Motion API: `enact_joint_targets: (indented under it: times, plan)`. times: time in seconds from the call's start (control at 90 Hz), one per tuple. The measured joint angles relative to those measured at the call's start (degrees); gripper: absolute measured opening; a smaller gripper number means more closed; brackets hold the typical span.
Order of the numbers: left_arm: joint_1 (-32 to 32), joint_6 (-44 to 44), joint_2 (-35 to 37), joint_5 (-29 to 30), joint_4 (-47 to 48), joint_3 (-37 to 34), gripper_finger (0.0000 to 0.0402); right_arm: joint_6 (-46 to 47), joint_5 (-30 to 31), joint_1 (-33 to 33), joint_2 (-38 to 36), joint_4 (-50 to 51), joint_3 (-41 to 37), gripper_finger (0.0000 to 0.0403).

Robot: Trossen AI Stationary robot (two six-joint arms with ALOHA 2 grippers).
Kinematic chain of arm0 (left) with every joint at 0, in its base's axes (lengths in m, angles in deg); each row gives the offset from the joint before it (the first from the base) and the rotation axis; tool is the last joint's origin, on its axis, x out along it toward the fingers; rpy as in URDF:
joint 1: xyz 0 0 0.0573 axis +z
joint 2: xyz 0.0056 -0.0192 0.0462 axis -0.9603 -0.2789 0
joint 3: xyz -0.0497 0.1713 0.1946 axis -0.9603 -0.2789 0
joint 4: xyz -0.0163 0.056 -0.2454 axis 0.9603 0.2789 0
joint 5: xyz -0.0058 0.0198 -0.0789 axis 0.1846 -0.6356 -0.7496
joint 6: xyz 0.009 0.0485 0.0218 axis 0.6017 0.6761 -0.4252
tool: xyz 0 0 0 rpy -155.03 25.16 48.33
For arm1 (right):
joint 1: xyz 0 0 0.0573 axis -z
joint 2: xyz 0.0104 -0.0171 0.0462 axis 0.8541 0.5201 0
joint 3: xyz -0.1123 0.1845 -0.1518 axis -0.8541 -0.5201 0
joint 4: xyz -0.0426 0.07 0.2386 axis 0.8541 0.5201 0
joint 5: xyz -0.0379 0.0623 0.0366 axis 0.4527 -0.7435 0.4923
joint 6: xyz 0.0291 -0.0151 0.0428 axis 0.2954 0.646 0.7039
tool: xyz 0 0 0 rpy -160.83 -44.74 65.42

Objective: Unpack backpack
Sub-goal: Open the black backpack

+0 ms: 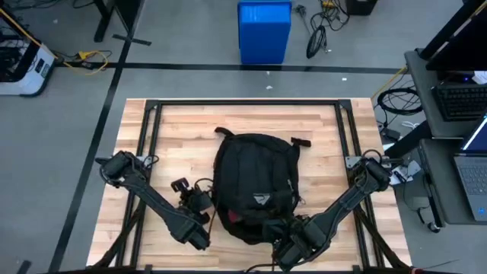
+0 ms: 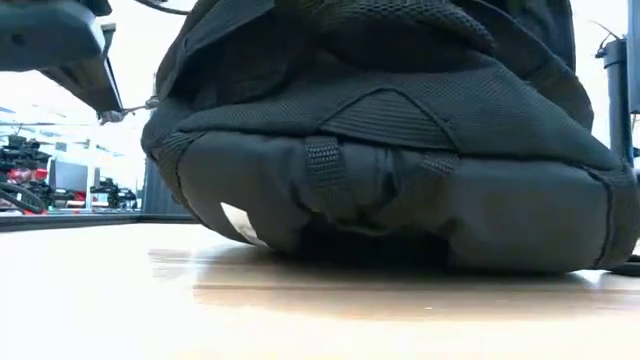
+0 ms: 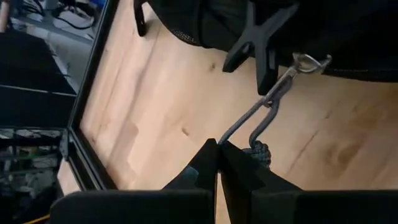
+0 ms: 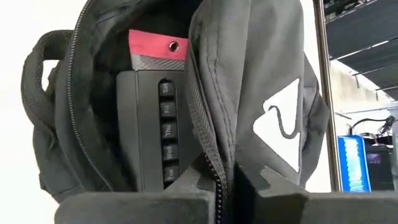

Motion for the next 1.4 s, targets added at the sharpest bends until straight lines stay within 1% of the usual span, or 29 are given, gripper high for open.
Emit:
enact_joint_targets:
  times: [0.144,0.322,0.667,0.767,0.878,1.022,1.144,1.211,1.311,1.4]
  plan:
    - [0.78,0.0,-0.02,0.36,-2.09,-2.43,0.0,0.0,-0.14,0.0,0.0,-0.02,0.0,0.0]
    - [1.51,-0.76,-0.02,3.62,-2.1,-4.5,0.0,-0.07,-0.26,0.0,0.0,0.04,0.0,0.0]
    - [1.83,-0.5,-0.02,4.98,-1.99,-5.43,0.0,-0.2,-0.35,-0.02,0.01,0.09,0.0,0.0]
    - [1.83,0.22,-0.02,6.18,-2.59,-5.48,0.0002,-0.22,-0.85,-0.02,0.0,0.12,0.0,0.0]
    - [1.83,6.64,-0.02,6.65,-7.77,-5.5,0.0022,-0.21,-2.11,-0.25,0.0,0.27,0.0,0.0]
    - [0.97,10.7,-0.04,5.44,-8.92,-4.15,0.0068,-0.2,-2.31,-0.26,-0.02,0.32,0.0,0.0]
    - [-0.31,11.01,-0.04,4.65,-7.86,-3.25,0.011,-0.22,-2.24,-0.22,-0.02,0.3,0.0,0.0]
    - [-0.72,11.05,-0.04,1.89,-6.71,-2.61,0.0127,-0.22,-2.04,-0.21,-0.02,0.24,0.0,0.0]
    - [-0.81,10.95,-0.04,-2.7,-5.86,-1.0,0.0135,-0.22,-1.94,-0.11,-0.02,0.13,0.0,0.0]
    - [-1.43,10.96,-0.02,-3.62,-5.51,1.38,0.0128,-0.22,-1.92,-0.16,-0.02,0.14,0.0,0.0]
